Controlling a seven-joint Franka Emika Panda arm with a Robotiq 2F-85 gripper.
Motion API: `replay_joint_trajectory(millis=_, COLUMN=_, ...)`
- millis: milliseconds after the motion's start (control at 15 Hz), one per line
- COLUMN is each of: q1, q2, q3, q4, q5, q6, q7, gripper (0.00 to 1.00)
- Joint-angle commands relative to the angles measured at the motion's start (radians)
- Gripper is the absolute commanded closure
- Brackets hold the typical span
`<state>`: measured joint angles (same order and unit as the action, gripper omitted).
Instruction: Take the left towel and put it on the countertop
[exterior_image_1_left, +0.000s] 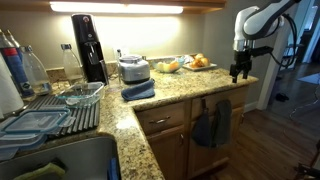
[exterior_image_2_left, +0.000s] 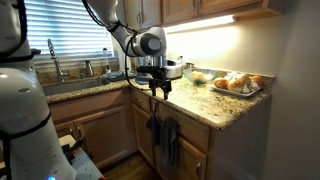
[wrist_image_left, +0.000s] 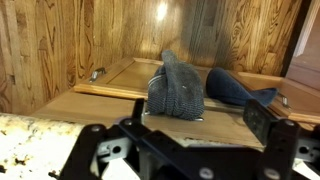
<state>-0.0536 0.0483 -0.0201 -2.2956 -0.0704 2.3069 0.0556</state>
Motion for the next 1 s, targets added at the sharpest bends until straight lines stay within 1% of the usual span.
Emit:
replay_joint_trajectory(millis=0, q1=0.007, q2=0.0, q3=-0.007, q4=0.003, q5=0.001, q6=-0.003, q7=-0.001, gripper=0.0)
replay_joint_trajectory(millis=133, q1=0.008, q2=-0.013, q3=-0.006, q4=-0.032, q5=0.021, q6=0.059, q7=0.019, gripper=0.0)
replay_joint_trajectory(millis=400, q1=0.023, q2=-0.008, q3=0.01, q4=-0.147, q5=0.071, q6=0.243, q7=0.058, gripper=0.0)
replay_joint_trajectory(millis=533, q1=0.034, q2=0.01, q3=0.022, q4=-0.188, q5=0.113, q6=0.295, q7=0.059, gripper=0.0)
replay_joint_trajectory(millis=733, q1=0.051, q2=0.056, q3=0.046, q4=-0.222, q5=0.191, q6=0.379, q7=0.036, gripper=0.0)
replay_joint_trajectory(millis=933, q1=0.062, q2=0.126, q3=0.08, q4=-0.225, q5=0.277, q6=0.5, q7=0.021, gripper=0.0)
